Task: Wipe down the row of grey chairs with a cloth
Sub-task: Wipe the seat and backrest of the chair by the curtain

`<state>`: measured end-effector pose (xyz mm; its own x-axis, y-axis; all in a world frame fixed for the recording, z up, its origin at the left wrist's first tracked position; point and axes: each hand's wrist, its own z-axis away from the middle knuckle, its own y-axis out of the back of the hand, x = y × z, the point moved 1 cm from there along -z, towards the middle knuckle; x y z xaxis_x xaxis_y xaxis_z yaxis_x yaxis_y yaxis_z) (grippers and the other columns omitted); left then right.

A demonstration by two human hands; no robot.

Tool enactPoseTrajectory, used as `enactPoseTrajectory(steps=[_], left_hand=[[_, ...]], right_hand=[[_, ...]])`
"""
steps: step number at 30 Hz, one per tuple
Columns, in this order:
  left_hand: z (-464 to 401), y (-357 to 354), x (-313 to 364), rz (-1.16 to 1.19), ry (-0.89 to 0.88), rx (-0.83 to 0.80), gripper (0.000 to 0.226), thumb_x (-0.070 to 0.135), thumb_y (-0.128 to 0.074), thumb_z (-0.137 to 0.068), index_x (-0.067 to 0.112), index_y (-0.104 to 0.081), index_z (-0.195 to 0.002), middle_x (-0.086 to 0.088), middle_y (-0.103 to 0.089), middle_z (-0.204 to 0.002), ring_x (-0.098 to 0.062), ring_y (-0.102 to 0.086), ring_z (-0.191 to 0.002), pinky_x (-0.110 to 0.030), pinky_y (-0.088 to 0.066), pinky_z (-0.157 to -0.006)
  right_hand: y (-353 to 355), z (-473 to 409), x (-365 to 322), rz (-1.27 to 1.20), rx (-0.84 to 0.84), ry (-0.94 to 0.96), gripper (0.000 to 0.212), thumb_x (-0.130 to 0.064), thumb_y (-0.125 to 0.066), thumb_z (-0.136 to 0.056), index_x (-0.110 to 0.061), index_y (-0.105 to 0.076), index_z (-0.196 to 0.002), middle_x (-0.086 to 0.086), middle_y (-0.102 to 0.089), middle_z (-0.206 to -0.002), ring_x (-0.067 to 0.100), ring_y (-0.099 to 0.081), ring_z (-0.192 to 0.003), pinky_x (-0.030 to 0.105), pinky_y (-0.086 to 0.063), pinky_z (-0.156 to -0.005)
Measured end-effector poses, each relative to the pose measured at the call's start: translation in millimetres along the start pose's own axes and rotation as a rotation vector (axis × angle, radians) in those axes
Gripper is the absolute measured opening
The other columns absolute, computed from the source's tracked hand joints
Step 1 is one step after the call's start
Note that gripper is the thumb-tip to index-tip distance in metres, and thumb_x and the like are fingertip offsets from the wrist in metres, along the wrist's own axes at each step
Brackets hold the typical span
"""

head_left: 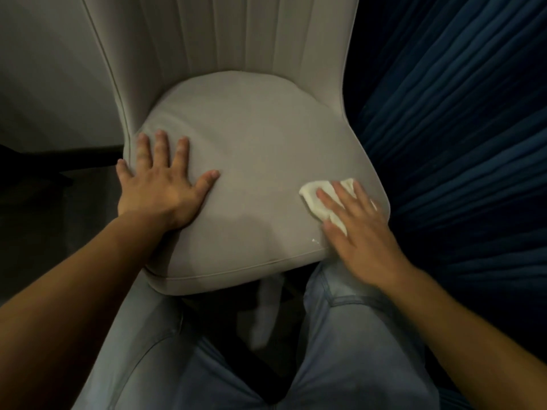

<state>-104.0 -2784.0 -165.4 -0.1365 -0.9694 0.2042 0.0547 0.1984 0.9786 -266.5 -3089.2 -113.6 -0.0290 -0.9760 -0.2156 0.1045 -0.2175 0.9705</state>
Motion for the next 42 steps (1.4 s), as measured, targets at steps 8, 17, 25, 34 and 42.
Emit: enactPoseTrajectory(steps=[8,17,25,34,42], left_hand=[[2,6,2,-0.013,0.002,-0.014,0.094,0.092,0.000,-0.076,0.039,-0.003,-0.154,0.001,0.006,-0.164,-0.022,0.013,-0.148,-0.060,0.000,-0.114],[1,6,0,-0.003,0.003,-0.020,0.095,0.092,0.000,-0.075,0.040,-0.003,-0.154,0.002,0.005,-0.164,-0.021,0.012,-0.148,-0.060,-0.001,-0.114],[3,6,1,-0.006,0.010,-0.019,0.095,0.092,0.000,-0.075,0.040,-0.003,-0.154,0.001,0.006,-0.164,-0.021,0.013,-0.148,-0.060,-0.001,-0.114],[2,4,0,-0.008,0.006,0.000,0.093,0.091,0.000,-0.076,0.040,-0.003,-0.154,0.001,0.003,-0.164,-0.021,0.012,-0.149,-0.059,-0.001,-0.115],[3,3,3,-0.014,0.007,0.026,0.090,0.089,-0.001,-0.079,0.040,-0.004,-0.154,0.002,0.001,-0.164,-0.020,0.011,-0.149,-0.058,-0.001,-0.115]], right_hand=[[-50,30,-107,0.074,0.098,0.228,0.062,-0.056,-0.039,-0.094,-0.038,-0.032,-0.153,0.001,-0.018,-0.165,0.035,-0.004,-0.152,0.065,-0.012,-0.115],[-19,1,-3,0.196,0.105,-0.063,0.062,-0.056,-0.024,-0.096,-0.039,-0.023,-0.155,-0.004,-0.019,-0.165,0.030,-0.009,-0.152,0.060,-0.012,-0.118],[-15,-23,-17,0.074,0.015,-0.141,0.076,-0.077,-0.009,-0.088,-0.044,-0.011,-0.156,-0.007,0.000,-0.167,0.027,0.011,-0.152,0.056,0.000,-0.120],[-2,-173,-18,0.097,-0.061,-0.081,0.072,-0.079,-0.012,-0.090,-0.048,-0.008,-0.155,-0.011,-0.002,-0.167,0.024,0.006,-0.153,0.055,0.002,-0.119],[8,-268,-23,0.051,-0.065,-0.270,0.077,-0.079,-0.009,-0.086,-0.045,-0.012,-0.155,-0.008,-0.006,-0.166,0.027,0.006,-0.152,0.066,0.007,-0.110]])
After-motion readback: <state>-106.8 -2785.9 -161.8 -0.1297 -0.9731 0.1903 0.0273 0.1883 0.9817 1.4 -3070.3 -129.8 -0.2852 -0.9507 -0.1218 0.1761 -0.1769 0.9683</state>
